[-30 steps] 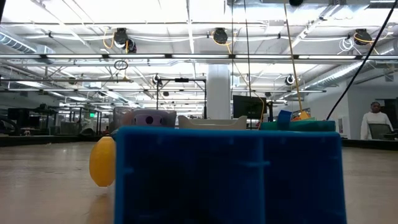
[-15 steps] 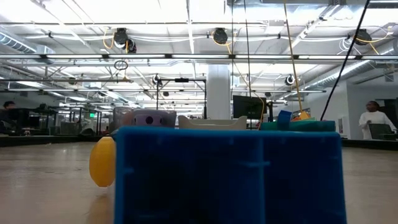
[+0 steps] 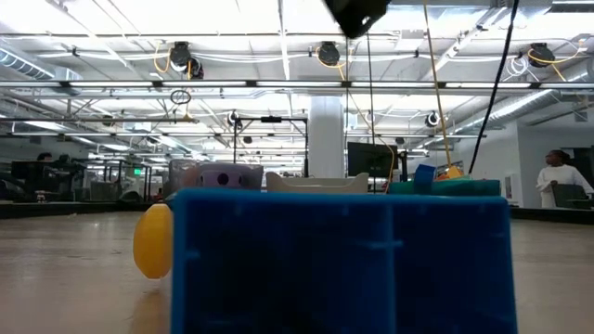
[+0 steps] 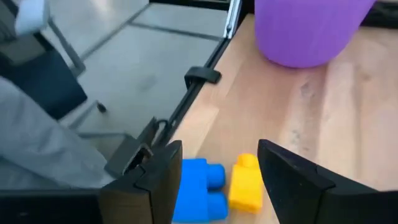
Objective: Pick & Place Toys
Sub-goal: Put the yellow game piece into the blue bin
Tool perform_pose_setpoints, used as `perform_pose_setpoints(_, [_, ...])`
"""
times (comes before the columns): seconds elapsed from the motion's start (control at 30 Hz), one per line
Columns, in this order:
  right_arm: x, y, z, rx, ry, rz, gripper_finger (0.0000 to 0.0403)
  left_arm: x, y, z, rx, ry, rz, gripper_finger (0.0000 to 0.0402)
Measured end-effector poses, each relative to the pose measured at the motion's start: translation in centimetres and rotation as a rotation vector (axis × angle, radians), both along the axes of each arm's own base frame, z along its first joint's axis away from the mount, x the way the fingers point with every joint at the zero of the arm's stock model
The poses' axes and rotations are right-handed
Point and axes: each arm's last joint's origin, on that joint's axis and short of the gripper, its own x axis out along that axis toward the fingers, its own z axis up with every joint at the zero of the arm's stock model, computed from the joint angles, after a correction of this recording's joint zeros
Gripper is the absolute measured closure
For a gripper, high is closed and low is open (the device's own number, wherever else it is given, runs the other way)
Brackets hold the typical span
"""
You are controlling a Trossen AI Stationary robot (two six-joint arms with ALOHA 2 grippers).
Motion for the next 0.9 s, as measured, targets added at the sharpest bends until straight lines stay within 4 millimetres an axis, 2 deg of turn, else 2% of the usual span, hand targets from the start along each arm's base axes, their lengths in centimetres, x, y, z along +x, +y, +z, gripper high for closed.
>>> perform_pose_setpoints(0.17, [1.8,0.9,-2.8,0.079,-0.033,-0.027,0.0202,0.7,-1.0,-0.8,-0.009,0.012,0.013,0.0115])
perform_pose_setpoints(0.4, [3.1,0.3,-6.9,0.063,0.066,-0.084,0.0202,1.4,-1.0,-1.1,-0.009,0.009,0.035,0.0115])
perform_pose_setpoints(0.77, [3.9,-0.4,-11.1,0.013,0.158,-0.117,0.0202,1.7,-0.6,-1.1,-0.019,0.009,0.046,0.0115])
perform_pose_setpoints(0.9, [4.1,-0.8,-11.6,0.013,0.158,-0.126,0.0202,1.8,-0.5,-1.1,-0.028,0.012,0.054,0.0115])
